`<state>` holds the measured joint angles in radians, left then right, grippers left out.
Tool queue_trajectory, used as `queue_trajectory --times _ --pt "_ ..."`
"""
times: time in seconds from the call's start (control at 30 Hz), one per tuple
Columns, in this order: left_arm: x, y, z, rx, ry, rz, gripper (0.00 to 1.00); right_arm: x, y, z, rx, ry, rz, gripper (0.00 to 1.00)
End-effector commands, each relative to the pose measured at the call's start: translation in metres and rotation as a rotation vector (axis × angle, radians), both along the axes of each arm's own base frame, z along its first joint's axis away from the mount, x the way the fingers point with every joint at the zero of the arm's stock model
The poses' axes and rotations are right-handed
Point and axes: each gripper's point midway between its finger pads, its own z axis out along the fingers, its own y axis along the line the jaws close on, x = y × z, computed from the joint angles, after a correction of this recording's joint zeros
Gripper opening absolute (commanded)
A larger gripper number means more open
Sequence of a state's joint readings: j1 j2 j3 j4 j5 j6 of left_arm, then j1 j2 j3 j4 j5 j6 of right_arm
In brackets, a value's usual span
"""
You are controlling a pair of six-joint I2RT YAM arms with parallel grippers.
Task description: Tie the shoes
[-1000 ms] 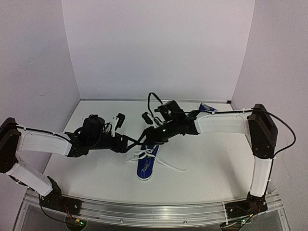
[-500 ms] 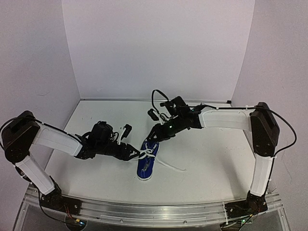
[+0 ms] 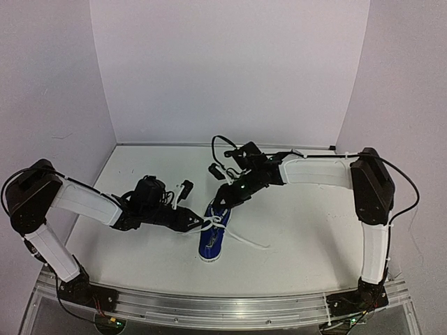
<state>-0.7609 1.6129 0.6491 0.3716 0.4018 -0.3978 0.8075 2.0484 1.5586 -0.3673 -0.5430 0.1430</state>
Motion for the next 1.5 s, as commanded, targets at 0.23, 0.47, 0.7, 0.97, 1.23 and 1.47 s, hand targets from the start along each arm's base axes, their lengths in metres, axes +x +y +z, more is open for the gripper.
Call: queue_trajectory --times 0.23,0.47,0.7,0.97,1.23,1.47 --pt "0.012 -0.015 0.018 -0.045 -0.04 -0.02 0.35 -0.012 0.009 -0.009 -0.041 -0.018 0.077 0.23" --pt "0.012 -0.015 0.016 -0.042 -0.038 -0.02 0.29 -0.013 0.009 -0.016 -0.065 -0.018 0.085 0.2" --pt "0.012 -0.014 0.017 -0.039 -0.042 -0.023 0.22 -0.01 0.005 -0.024 -0.105 -0.024 0.073 0.15" --pt "0.012 -0.012 0.014 -0.027 -0.04 -0.016 0.04 -0.008 0.002 -0.015 -0.107 -0.045 0.059 0.0" --pt "0.014 -0.006 0.009 -0.005 -0.031 0.005 0.0 -0.006 -0.006 0.007 -0.091 -0.09 0.017 0.0" --pt "0.013 -0.005 0.006 0.001 -0.026 0.005 0.0 -0.003 -0.009 0.025 -0.043 -0.121 -0.03 0.0"
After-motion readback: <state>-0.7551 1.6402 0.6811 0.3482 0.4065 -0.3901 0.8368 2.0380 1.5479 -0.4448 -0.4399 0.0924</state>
